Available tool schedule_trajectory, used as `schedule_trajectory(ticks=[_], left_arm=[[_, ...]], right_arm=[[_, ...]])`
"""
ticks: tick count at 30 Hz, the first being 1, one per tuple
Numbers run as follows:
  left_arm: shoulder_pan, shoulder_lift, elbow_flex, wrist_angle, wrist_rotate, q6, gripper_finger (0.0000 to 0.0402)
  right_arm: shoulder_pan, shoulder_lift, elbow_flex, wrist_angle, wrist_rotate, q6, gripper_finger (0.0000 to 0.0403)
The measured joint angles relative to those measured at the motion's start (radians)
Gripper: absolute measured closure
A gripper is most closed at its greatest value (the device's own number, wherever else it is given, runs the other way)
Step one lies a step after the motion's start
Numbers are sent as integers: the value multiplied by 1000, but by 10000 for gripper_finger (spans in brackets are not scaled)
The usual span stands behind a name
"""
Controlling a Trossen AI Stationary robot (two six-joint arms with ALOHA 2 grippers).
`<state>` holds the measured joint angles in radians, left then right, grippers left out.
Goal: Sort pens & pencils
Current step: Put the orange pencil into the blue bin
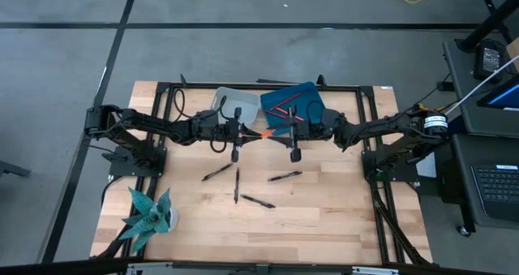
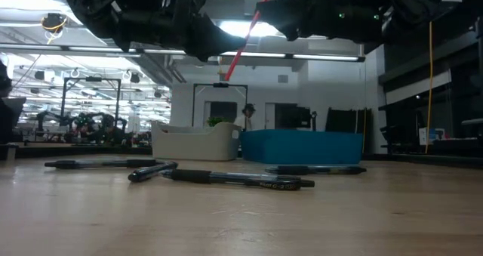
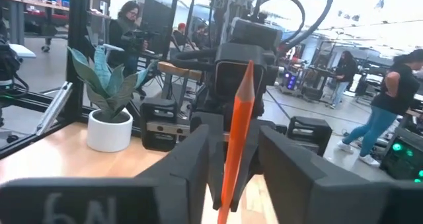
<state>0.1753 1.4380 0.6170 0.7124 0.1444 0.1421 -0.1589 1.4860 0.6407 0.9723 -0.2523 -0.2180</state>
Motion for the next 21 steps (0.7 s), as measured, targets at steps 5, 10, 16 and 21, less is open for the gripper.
schedule_trajectory(ticks=[5,10,16,21], left_arm=[[0,0,0,0,0,0,385],[-4,0,0,1,4,0,385],[-6,0,1,2,8,0,385],[-6,0,0,-6,8,0,385]], right_arm=[[0,0,8,0,-12,3,328],[0,0,36,-18,-47,3,375],[0,0,50,-40,-65,3,376],[0,0,51,-62,-65,0,376]])
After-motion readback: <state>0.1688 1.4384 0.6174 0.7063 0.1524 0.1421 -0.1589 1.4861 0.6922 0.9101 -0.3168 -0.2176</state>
